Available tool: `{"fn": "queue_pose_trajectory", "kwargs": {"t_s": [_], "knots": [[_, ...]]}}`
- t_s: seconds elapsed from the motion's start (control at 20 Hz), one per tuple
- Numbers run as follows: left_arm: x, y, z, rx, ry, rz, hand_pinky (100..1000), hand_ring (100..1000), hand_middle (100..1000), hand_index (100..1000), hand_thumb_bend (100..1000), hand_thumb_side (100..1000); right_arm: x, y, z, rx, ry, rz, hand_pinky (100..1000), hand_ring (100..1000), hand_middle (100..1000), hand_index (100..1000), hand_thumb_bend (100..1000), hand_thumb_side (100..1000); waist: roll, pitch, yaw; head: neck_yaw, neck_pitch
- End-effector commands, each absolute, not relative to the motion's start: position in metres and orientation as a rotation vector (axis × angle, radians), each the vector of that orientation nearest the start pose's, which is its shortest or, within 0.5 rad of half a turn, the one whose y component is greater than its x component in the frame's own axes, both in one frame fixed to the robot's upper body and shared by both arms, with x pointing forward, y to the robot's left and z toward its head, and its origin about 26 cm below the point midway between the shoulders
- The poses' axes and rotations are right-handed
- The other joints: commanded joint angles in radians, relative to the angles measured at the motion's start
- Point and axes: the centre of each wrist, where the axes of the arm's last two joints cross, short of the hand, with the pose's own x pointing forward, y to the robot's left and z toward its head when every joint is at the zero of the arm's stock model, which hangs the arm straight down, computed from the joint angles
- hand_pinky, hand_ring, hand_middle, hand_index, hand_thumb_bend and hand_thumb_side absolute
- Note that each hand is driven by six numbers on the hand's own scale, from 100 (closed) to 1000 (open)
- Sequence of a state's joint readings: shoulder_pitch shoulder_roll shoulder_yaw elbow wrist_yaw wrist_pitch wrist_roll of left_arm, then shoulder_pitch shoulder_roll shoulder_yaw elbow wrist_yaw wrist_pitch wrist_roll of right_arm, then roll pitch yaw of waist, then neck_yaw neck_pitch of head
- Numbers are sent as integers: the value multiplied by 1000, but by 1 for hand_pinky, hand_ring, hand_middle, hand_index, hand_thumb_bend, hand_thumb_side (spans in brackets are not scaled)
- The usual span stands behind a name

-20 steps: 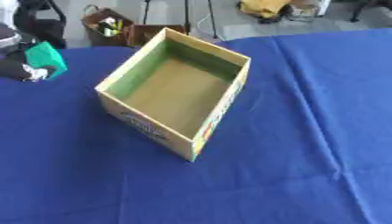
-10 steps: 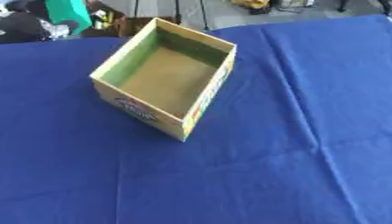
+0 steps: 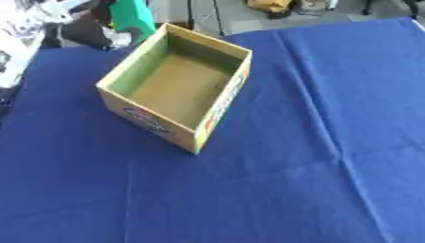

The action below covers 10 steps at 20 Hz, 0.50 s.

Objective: Pick up objects on the table and place them in the box.

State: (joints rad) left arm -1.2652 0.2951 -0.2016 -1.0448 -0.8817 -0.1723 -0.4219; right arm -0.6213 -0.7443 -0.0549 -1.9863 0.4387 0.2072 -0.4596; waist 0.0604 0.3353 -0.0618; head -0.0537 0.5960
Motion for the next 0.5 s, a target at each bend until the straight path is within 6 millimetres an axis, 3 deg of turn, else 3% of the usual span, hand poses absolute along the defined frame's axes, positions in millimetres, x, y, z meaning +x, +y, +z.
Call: {"fn": "queue_pose_trajectory", "kwargs": {"t_s": [0.05, 0.5], "knots": [[469, 131, 340, 929, -1858, -1598, 514, 457, 366, 501, 100, 597, 290, -292, 354, 1605, 2966, -232, 776, 792, 692, 680, 100, 973, -1, -23, -6, 7, -11], [484, 115, 292, 852, -1768, -1610, 524, 478, 373, 514, 100, 605, 290, -286, 360, 1532, 2972, -205, 776, 791, 691, 679, 100, 974, 7, 0, -39, 18, -34]]}}
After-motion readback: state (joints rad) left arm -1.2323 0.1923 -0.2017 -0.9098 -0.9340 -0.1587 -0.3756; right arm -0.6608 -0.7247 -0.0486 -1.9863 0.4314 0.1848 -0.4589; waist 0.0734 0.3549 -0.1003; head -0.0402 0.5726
